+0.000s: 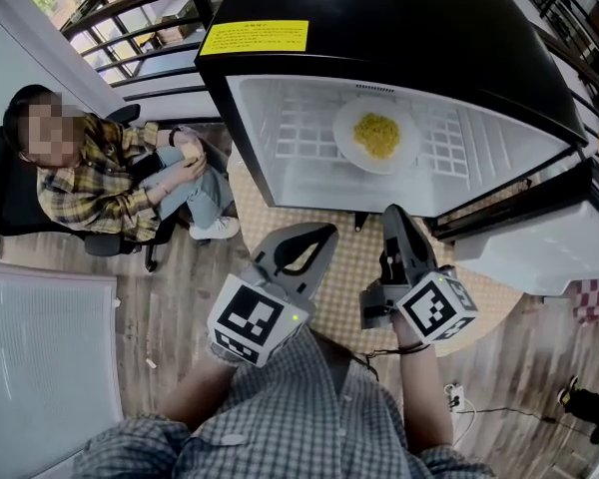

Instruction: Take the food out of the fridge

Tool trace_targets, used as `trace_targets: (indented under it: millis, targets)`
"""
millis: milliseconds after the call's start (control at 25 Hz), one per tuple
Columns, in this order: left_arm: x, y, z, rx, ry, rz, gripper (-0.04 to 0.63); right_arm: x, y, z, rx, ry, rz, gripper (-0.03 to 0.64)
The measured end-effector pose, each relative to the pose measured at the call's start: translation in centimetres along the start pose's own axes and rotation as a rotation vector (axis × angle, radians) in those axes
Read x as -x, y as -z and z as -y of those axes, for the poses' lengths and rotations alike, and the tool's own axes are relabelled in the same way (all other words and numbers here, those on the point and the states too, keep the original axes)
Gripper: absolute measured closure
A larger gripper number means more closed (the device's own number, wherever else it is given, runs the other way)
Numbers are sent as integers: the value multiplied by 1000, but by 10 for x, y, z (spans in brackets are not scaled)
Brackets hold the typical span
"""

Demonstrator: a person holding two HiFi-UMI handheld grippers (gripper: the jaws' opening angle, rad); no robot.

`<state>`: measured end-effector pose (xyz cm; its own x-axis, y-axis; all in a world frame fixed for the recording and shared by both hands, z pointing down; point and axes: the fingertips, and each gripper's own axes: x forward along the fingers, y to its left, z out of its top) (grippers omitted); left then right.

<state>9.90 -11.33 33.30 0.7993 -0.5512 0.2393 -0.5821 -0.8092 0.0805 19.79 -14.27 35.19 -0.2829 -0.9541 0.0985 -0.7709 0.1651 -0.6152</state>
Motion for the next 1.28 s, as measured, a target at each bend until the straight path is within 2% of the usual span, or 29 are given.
trace_targets:
  millis: [240,560,640,1000,1280]
  targets:
    - [2,3,-8,2,-19,-4,589,-25,7,14,-157,-3,-12,606]
    - [8,4,-21,10,-55,-6,589,-50,4,15,-274,-31,-3,603]
    - [10,6,-23,15,-61,-8,589,-53,6,13,-314,-42,-4,568]
    - [13,5,-28,14,-68,-6,589,-67,2,24,-424,-19,35,551]
    - [11,5,-27,17,-74,-10,589,-72,-2,26,-439,-21,41,552]
